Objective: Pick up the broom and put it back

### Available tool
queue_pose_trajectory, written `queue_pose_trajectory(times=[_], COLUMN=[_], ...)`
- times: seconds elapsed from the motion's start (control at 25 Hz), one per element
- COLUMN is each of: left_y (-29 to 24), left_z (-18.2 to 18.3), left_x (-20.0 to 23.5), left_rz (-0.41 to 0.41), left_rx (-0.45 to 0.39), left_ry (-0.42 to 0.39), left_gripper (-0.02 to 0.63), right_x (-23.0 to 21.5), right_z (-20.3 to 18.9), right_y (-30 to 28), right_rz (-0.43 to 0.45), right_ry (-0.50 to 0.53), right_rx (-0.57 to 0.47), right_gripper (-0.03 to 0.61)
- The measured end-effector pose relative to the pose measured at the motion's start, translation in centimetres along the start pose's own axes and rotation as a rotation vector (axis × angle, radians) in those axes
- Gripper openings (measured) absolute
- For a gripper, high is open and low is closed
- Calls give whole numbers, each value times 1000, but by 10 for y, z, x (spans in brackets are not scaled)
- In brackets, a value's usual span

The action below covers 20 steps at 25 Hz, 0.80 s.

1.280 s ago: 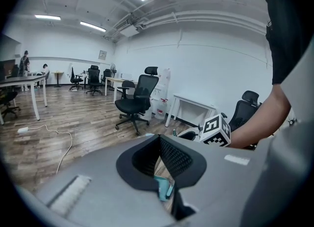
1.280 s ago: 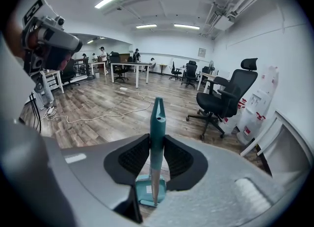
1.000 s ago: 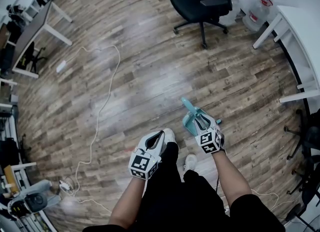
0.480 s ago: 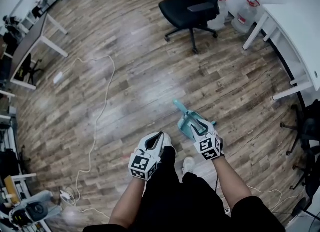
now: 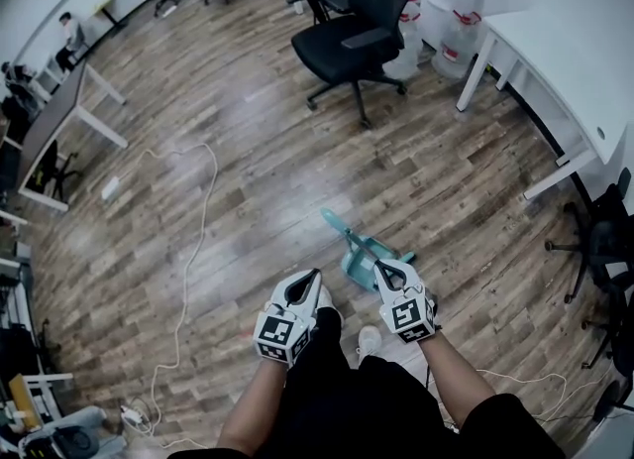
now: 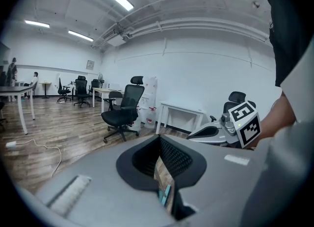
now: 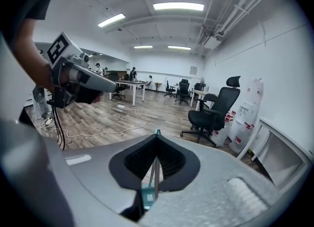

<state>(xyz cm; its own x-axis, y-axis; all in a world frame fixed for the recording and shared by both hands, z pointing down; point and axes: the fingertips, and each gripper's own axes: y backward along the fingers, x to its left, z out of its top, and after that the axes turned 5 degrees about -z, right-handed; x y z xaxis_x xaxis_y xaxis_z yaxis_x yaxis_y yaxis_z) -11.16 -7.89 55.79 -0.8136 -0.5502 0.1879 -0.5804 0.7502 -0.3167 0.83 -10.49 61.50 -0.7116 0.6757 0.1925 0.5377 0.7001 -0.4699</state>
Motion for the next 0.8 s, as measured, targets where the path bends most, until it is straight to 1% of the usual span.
queue_pose_trajectory(times=[0.16, 0.28, 0.32, 0.4, 0.48, 0.6, 0.68, 0.8], left_y=[0, 1, 1, 0, -3, -8, -4, 2], left_z=[6, 16, 20, 31, 48, 70, 77, 85], left_x=[-11, -22, -27, -35, -43, -54, -56, -59], left_rz=[0, 3, 0, -13, -18, -19, -20, -7], left_rx=[-19, -30, -40, -87, -131, -165, -179, -203], left_ry=[-4, -6, 3, 18, -2, -57, -66, -68], left_gripper=[20, 20, 20, 20, 19, 20, 20, 20], right_x=[-4, -7, -9, -15, -24, -41, -44, -48], right_z=[16, 37, 47, 68, 88, 116, 127, 138], right_y=[18, 35, 43, 59, 73, 94, 105, 117], right_rz=[-17, -18, -22, -38, -63, -94, -98, -103], right_ry=[-18, -31, -33, -47, -77, -57, -43, -49], right_rx=[-55, -129, -155, -202, -237, -301, -340, -381], right_gripper=[3, 3, 3, 3, 3, 2, 2, 2])
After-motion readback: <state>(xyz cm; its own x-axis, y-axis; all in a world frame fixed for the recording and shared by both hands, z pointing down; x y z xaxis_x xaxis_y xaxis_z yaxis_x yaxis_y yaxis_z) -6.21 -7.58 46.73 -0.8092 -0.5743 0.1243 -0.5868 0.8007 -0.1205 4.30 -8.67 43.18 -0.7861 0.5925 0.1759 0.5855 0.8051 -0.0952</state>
